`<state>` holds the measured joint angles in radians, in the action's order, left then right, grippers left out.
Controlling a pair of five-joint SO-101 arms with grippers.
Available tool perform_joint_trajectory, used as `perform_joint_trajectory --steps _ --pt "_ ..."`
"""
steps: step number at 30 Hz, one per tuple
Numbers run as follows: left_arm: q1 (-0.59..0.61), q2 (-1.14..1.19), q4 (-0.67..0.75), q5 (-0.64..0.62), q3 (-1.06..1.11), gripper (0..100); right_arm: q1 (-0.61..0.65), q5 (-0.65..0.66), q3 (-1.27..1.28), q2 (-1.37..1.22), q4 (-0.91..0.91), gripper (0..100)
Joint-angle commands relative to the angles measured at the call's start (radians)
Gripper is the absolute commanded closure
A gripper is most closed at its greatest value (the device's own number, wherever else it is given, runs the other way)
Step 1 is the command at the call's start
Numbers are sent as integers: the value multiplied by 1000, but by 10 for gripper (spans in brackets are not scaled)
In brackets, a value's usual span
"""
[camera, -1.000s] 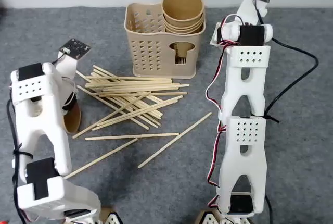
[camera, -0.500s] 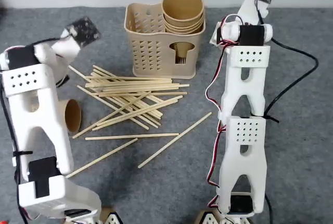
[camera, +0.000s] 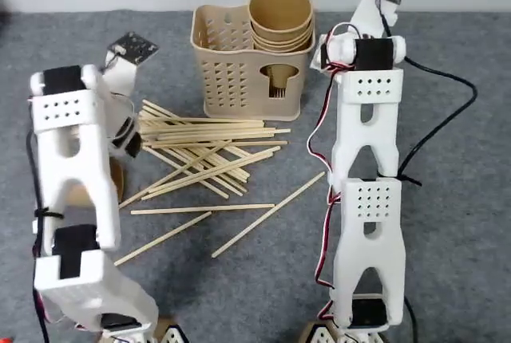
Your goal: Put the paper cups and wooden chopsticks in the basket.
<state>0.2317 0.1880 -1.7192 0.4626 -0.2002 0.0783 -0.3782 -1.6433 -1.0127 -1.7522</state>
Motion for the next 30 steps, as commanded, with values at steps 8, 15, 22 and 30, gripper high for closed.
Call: perform_joint_trajectory --steps 8,15,22,30 --pt "52 80 -9 81 -4 855 -5 -8 -40 15 -38 755" --pt "115 95 40 201 -16 866 -2 -8 -40 15 -38 755" --pt "115 63 92 325 -22 882 1 -8 -40 13 -36 755" --pt "89 -29 52 373 -24 881 1 -8 -38 13 -36 755"
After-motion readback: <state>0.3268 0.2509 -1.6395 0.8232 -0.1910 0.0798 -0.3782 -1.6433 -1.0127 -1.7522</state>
